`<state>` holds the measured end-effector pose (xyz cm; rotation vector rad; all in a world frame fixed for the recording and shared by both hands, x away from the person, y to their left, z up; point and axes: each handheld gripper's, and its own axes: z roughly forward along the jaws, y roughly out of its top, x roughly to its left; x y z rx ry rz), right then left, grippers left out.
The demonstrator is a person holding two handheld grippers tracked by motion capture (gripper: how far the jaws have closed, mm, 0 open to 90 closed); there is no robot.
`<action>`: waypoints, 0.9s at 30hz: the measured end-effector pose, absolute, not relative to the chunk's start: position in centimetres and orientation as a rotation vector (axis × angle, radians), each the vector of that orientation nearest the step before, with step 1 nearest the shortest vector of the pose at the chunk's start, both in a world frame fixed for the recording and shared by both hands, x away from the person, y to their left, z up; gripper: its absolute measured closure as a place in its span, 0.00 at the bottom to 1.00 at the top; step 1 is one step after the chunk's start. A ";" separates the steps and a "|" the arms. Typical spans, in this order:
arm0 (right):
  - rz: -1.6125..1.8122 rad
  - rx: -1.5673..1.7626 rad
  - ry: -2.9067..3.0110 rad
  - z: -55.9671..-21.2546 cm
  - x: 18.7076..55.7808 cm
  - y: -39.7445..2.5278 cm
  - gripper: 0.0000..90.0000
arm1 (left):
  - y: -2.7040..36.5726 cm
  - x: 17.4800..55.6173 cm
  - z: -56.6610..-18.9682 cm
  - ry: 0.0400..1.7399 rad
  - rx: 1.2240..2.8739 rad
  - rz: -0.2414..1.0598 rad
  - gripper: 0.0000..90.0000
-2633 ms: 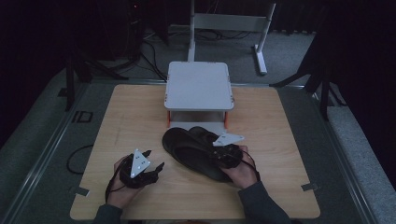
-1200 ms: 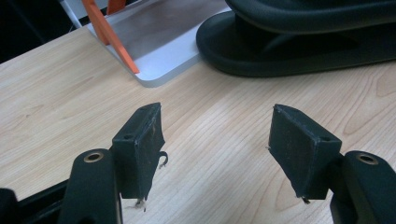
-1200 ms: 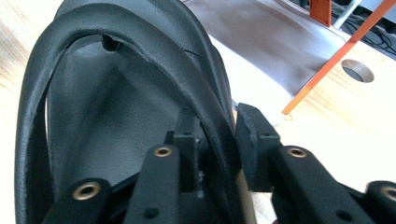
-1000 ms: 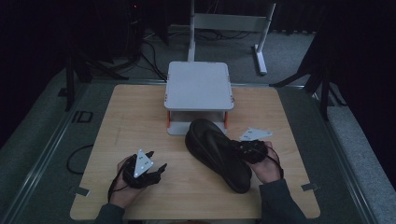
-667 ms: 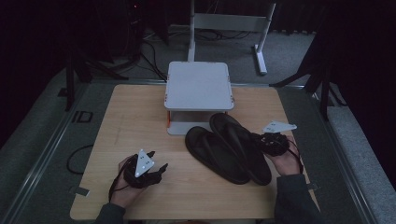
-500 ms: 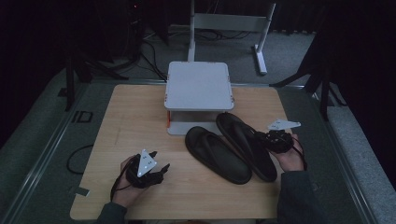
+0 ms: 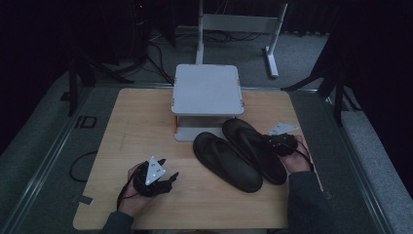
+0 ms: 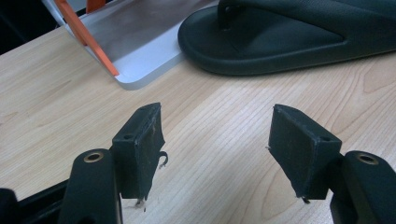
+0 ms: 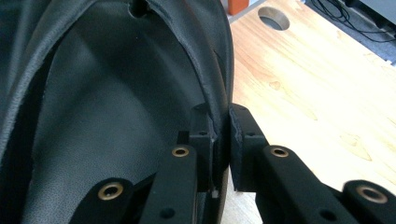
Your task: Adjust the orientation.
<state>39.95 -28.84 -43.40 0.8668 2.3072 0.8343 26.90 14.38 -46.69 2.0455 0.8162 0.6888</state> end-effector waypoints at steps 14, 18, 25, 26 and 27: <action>0.953 0.939 2.203 -40.6 36.8 -26.7 0.61 | 14.2 26.8 -46.9 0.815 2.051 0.688 0.39; 1.014 0.941 2.267 -40.8 35.5 -25.4 0.61 | 14.2 26.8 -46.9 0.817 2.049 0.688 0.39; 1.008 1.037 2.331 -43.9 35.2 -23.4 0.51 | 14.3 26.8 -46.9 0.820 2.048 0.687 0.39; 1.021 1.044 2.337 -44.2 35.4 -23.2 0.50 | 14.3 26.8 -47.0 0.821 2.050 0.685 0.39; 1.026 1.047 2.345 -44.4 35.4 -23.0 0.50 | 14.3 26.8 -47.0 0.821 2.051 0.685 0.39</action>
